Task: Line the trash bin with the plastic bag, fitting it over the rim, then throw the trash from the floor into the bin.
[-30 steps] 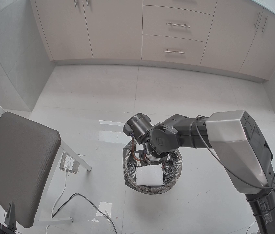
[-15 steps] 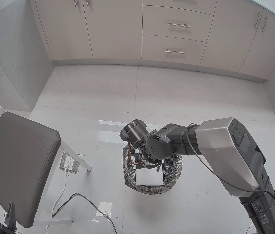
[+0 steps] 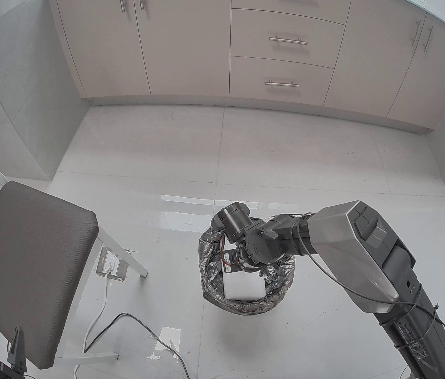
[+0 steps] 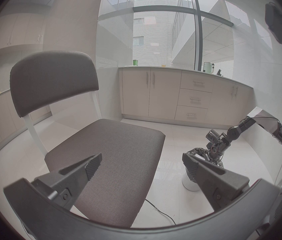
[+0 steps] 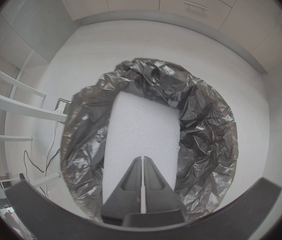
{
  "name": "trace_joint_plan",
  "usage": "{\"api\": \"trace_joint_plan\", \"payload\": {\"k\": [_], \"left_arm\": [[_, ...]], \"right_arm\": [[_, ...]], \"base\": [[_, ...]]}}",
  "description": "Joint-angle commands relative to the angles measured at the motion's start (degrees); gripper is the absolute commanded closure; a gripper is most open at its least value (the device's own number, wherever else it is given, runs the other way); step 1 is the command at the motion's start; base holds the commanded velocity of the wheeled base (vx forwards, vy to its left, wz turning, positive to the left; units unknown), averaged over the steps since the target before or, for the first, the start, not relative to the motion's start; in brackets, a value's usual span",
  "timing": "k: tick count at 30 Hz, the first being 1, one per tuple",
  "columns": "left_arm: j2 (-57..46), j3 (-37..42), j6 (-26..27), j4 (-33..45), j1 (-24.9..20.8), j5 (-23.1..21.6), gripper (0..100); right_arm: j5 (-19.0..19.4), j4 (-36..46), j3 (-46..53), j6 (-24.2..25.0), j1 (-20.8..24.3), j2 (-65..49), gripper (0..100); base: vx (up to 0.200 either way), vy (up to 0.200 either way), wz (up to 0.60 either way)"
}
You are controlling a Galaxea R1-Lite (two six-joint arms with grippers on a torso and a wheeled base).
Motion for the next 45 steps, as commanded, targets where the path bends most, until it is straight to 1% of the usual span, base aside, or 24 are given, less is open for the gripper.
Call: {"api": "trace_joint_plan", "payload": {"k": [1, 10, 17, 23, 29, 31, 37, 45], "left_arm": [[-0.8, 0.0, 0.0, 0.0, 0.0, 0.0, 0], [-0.8, 0.0, 0.0, 0.0, 0.0, 0.0, 0], [-0.8, 0.0, 0.0, 0.0, 0.0, 0.0, 0], [-0.8, 0.0, 0.0, 0.0, 0.0, 0.0, 0], [-0.8, 0.0, 0.0, 0.0, 0.0, 0.0, 0], [-0.8, 0.0, 0.0, 0.0, 0.0, 0.0, 0], [-0.8, 0.0, 0.0, 0.0, 0.0, 0.0, 0], [-0.8, 0.0, 0.1, 0.1, 0.0, 0.0, 0]], "right_arm": [[0.3, -0.4, 0.0, -0.2, -1.6, 2.8, 100], [1.3, -2.3, 0.0, -0.6, -3.7, 5.0, 100], [1.8, -3.1, 0.0, -0.6, -3.8, 5.4, 100], [1.7, -3.7, 0.0, -1.6, -3.7, 2.7, 100], [1.6, -3.1, 0.0, -1.8, -2.7, 0.1, 100], [1.2, -2.7, 0.0, -1.8, -1.2, -1.0, 100], [0.9, -2.2, 0.0, -1.8, 0.8, -1.4, 100], [1.2, -2.7, 0.0, -2.0, 0.7, -0.4, 100]], "base": [[0.000, 0.000, 0.00], [0.000, 0.000, 0.00], [0.000, 0.000, 0.00], [0.000, 0.000, 0.00], [0.000, 0.000, 0.00], [0.000, 0.000, 0.00], [0.000, 0.000, 0.00], [0.000, 0.000, 0.00]]}}
